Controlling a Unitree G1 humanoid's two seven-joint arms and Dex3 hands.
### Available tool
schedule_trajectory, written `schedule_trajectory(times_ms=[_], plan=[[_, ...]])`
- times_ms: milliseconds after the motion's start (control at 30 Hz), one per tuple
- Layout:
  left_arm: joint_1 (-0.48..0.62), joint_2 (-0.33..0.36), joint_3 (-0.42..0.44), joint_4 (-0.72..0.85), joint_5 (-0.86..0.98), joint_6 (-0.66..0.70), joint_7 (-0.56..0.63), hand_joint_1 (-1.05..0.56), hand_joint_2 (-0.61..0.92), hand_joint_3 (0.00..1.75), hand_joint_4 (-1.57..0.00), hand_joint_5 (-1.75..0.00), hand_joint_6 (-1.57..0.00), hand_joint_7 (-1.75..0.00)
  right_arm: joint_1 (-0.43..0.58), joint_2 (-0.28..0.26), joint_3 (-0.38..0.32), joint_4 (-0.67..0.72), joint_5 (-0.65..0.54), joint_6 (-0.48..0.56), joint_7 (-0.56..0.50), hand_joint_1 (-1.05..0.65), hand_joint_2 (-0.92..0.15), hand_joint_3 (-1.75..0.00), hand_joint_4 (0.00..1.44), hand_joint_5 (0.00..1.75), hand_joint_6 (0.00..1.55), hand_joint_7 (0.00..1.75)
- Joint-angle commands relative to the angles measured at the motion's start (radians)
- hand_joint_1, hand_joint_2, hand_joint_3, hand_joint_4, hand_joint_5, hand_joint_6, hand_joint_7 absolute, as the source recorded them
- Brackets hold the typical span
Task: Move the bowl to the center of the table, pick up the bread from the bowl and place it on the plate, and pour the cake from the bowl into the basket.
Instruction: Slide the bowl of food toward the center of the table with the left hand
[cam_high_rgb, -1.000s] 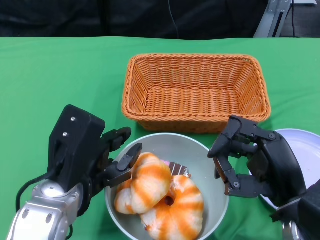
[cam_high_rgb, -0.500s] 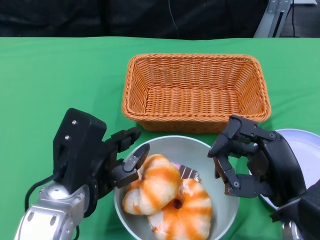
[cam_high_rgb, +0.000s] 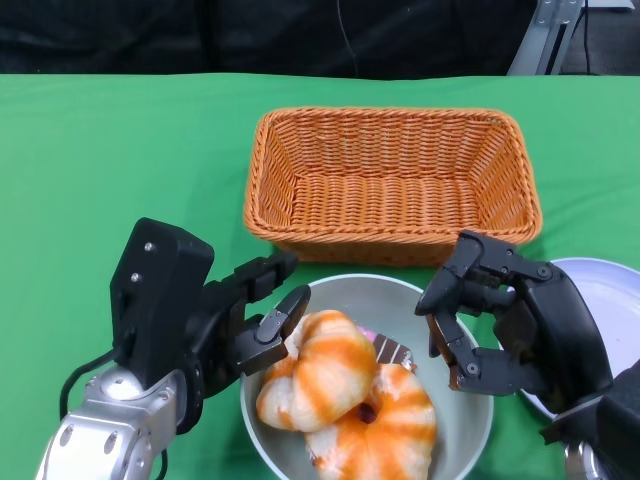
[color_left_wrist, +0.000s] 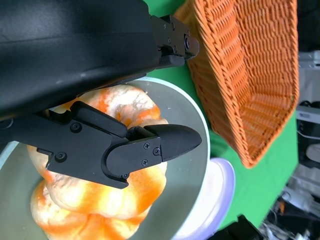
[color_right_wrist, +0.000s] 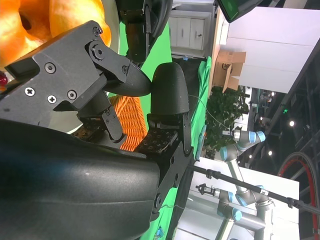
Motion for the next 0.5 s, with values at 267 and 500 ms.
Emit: schedule_trajectory(times_ms=[267,500], plan=[[0.002,0.062,0.0,0.018,0.035,-0.069,-0.016,-0.65,0.92,0.64,-0.17,-0.04,-0.07,-0.01,0.007,-0.002,-0.006,-0.003,0.004,-0.006,-0.008,-0.19,-0.54,-1.1,0.79,1.73,0.76,1.33],[0.008,0.125,-0.005,0.03,0.09,-0.149,-0.024,-0.68,0.92,0.61,-0.19,-0.04,-0.09,-0.01,0.01,-0.002,-0.007,0.003,0.004,-0.008,-0.008,-0.19,-0.51,-1.15,0.79,1.72,0.76,1.34]])
